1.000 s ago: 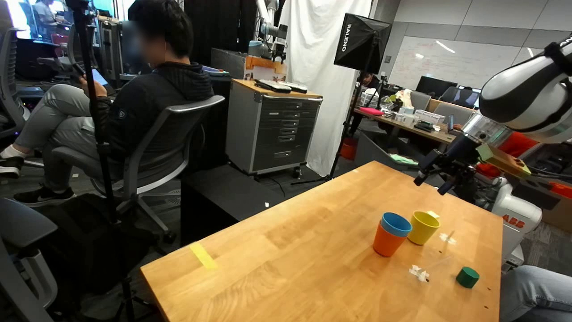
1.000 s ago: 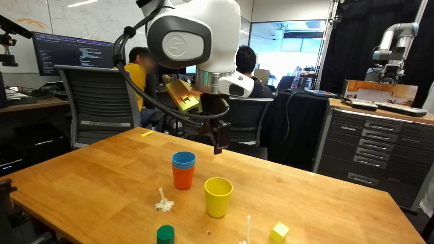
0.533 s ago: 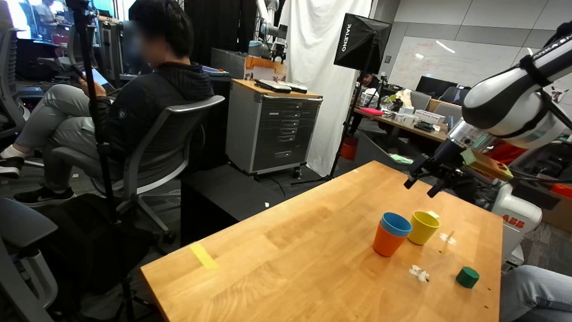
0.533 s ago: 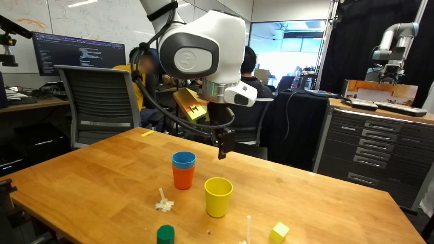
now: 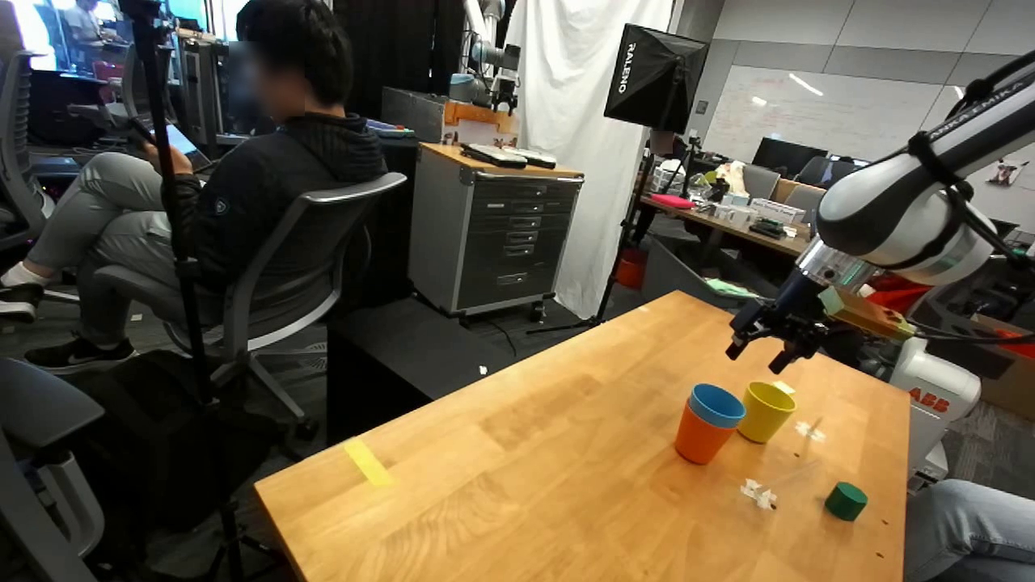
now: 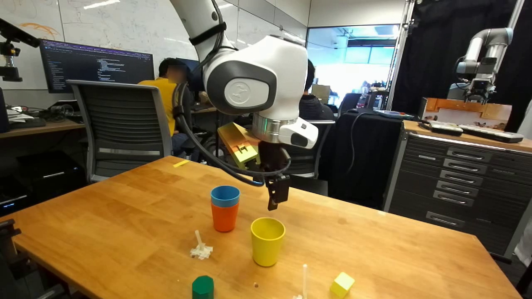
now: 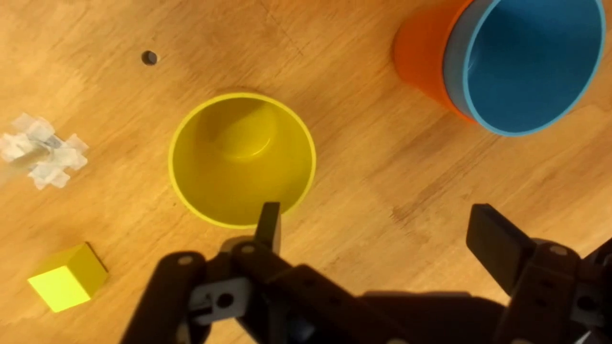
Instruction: Pick the blue cup and place it inside the orange cup. Then, put the yellow cup inside the orange cup
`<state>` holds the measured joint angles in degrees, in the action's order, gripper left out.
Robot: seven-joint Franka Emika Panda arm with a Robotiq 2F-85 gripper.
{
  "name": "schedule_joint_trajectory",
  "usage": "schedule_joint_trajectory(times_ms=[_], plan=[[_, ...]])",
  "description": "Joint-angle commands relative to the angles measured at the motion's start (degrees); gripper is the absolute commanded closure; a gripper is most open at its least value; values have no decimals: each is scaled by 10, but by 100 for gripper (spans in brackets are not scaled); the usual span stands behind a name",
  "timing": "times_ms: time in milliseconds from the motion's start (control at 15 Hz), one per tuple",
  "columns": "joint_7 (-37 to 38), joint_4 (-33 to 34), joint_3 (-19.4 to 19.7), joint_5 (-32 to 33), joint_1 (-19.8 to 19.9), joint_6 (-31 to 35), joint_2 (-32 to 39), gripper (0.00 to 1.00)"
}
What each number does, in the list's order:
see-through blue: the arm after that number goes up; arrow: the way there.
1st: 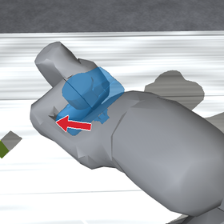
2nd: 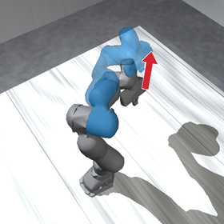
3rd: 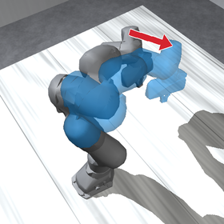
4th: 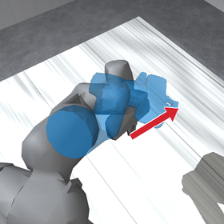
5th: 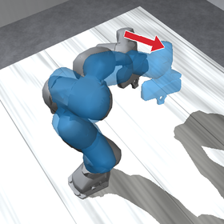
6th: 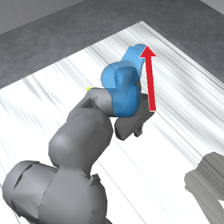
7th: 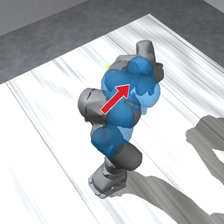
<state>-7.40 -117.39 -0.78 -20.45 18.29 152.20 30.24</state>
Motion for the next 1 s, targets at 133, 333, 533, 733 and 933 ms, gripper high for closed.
schedule_joint_trajectory(times_ms=[133, 333, 533, 733, 933], plan=[[19, 31, 9, 12, -13, -27, 24, 0], [22, 42, 10, 13, -15, -33, 37, 0], [23, 51, 11, 13, -13, -39, 47, 0], [24, 60, 11, 12, -12, -48, 58, 0], [26, 67, 14, 14, -13, -57, 66, 0]])
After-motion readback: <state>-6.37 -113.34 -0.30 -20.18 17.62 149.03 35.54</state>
